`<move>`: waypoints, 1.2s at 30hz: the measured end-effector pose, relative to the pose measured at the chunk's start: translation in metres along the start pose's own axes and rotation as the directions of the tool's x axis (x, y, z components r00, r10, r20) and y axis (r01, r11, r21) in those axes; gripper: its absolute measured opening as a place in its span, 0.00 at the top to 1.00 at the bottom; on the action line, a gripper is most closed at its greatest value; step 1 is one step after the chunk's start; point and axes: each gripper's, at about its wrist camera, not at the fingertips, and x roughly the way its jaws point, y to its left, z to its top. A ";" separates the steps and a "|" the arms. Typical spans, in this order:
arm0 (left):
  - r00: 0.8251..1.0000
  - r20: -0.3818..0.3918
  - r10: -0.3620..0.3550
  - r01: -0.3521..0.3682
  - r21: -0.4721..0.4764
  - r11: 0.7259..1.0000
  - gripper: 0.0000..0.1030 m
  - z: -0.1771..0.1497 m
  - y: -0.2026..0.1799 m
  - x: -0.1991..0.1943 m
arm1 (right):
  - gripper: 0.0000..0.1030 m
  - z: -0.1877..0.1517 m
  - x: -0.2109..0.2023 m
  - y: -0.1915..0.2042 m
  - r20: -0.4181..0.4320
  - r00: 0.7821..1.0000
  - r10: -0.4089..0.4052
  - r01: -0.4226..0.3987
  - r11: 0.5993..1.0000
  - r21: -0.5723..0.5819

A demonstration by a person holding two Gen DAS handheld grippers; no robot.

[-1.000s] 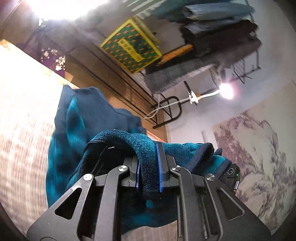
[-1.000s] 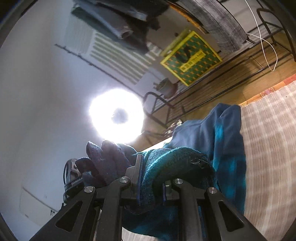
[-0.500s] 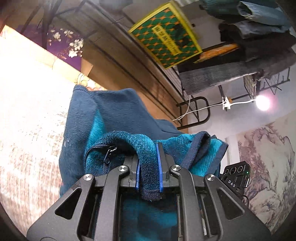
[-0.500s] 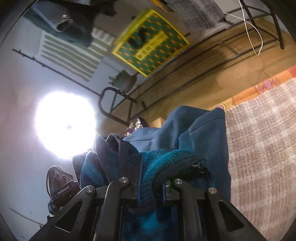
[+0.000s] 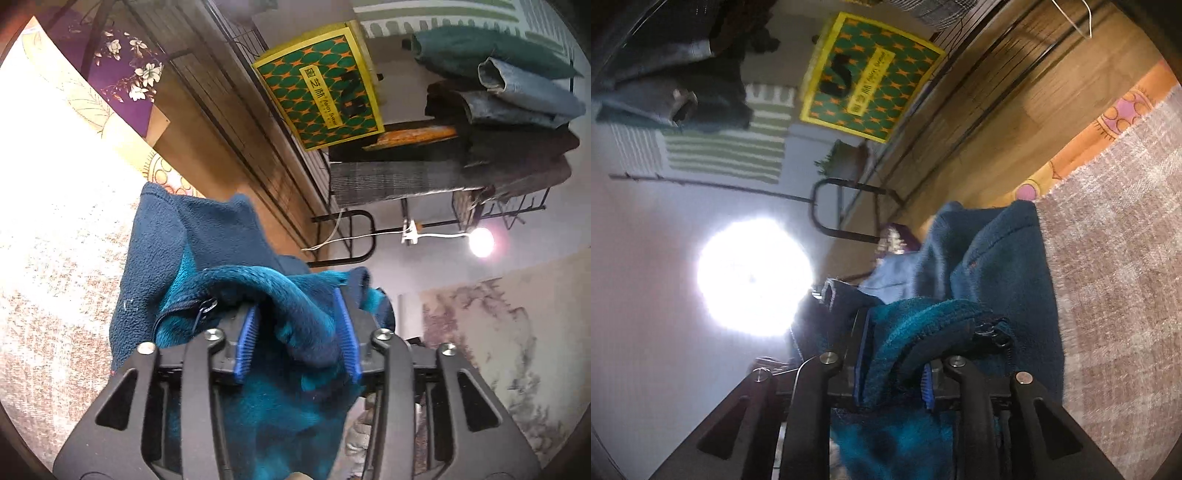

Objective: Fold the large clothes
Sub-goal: 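Open both tools and release the folded shirt bundle onto the bed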

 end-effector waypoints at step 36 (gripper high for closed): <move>0.892 0.219 0.394 -0.450 0.487 0.749 0.91 -0.020 -0.012 0.036 | 0.91 -0.031 0.007 0.042 0.272 0.820 -0.504 0.567 0.648 -0.508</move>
